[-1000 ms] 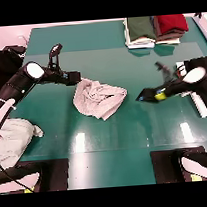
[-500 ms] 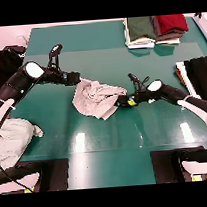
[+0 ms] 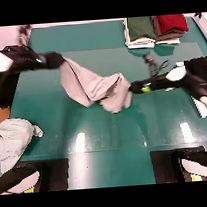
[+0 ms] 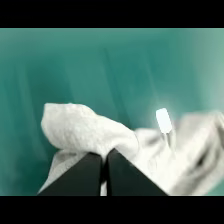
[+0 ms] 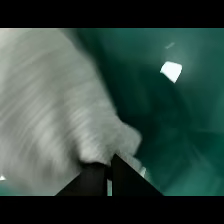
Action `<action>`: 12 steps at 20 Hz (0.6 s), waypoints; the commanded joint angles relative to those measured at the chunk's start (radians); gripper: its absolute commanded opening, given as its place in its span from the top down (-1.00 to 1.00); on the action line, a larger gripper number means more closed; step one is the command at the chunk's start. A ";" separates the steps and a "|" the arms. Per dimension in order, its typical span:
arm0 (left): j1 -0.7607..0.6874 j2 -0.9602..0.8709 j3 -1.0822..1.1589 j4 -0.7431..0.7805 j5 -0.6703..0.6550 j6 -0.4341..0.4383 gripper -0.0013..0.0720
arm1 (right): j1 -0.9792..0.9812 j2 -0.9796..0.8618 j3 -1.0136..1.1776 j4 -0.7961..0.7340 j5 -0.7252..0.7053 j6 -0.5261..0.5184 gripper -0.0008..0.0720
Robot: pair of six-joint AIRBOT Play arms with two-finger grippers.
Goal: Fold the shirts.
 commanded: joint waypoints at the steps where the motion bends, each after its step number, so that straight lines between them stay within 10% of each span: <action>1: 0.023 0.170 0.105 0.025 0.001 0.021 0.91 | -0.172 0.200 0.055 -0.098 0.124 0.001 0.94; 12: 0.023 0.368 0.570 0.013 -0.077 0.066 0.91 | -0.312 0.463 0.596 -0.108 0.367 0.007 0.94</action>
